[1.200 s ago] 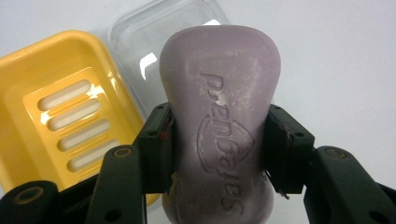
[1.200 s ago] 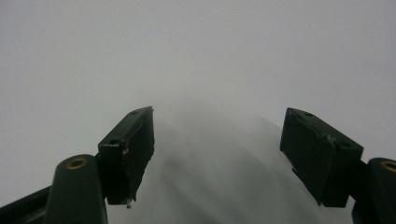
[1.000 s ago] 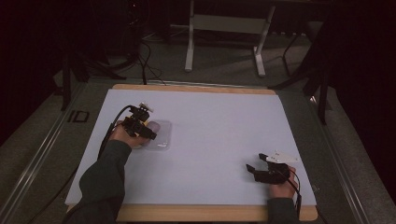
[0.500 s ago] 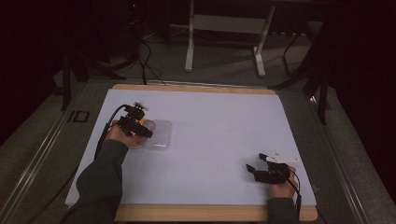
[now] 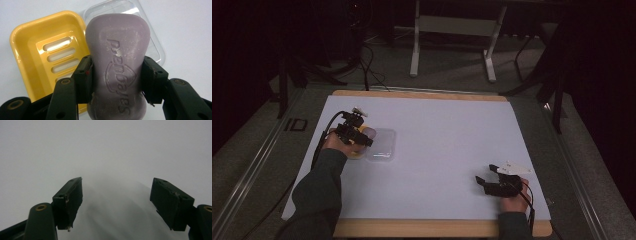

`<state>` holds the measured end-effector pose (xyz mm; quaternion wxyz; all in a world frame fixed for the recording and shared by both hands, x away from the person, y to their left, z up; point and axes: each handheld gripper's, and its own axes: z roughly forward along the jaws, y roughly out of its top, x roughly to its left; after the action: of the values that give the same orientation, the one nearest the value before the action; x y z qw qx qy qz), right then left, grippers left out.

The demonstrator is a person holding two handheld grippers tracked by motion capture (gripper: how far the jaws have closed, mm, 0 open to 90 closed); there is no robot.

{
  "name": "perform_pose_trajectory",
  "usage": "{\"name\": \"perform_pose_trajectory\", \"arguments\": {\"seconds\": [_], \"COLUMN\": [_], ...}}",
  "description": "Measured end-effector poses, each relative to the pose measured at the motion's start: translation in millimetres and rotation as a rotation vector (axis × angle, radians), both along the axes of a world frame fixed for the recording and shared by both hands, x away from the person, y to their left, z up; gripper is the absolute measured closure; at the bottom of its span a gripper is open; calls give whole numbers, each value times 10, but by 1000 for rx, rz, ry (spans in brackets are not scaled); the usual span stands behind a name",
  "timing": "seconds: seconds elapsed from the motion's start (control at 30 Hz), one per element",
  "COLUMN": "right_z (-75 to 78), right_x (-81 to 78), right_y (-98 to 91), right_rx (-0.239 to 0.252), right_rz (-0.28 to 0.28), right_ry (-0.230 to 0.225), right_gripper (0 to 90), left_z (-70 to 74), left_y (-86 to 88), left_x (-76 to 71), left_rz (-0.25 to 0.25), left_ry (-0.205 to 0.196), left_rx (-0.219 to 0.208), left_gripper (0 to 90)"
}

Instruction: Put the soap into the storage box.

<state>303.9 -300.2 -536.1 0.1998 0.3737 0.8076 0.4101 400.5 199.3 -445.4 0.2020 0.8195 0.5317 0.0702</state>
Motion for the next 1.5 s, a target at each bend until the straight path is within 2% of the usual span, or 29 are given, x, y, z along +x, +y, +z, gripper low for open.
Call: {"name": "perform_pose_trajectory", "arguments": {"seconds": [0.23,1.0,1.23,1.5], "right_z": [1,1,0,1], "right_x": [-3,-4,-5,-5], "right_y": [1,2,4,4], "right_rx": [0,-1,-2,-2], "right_rz": [0,0,-1,-1], "right_ry": [2,1,-1,-1], "right_gripper": [258,258,258,258], "left_z": [-1,-74,-86,-128], "left_y": [53,133,144,175], "left_x": [13,76,102,138], "left_rz": [23,82,106,135], "left_ry": [2,6,3,13], "left_rx": [-8,46,50,85], "left_gripper": [500,499,499,499]}}
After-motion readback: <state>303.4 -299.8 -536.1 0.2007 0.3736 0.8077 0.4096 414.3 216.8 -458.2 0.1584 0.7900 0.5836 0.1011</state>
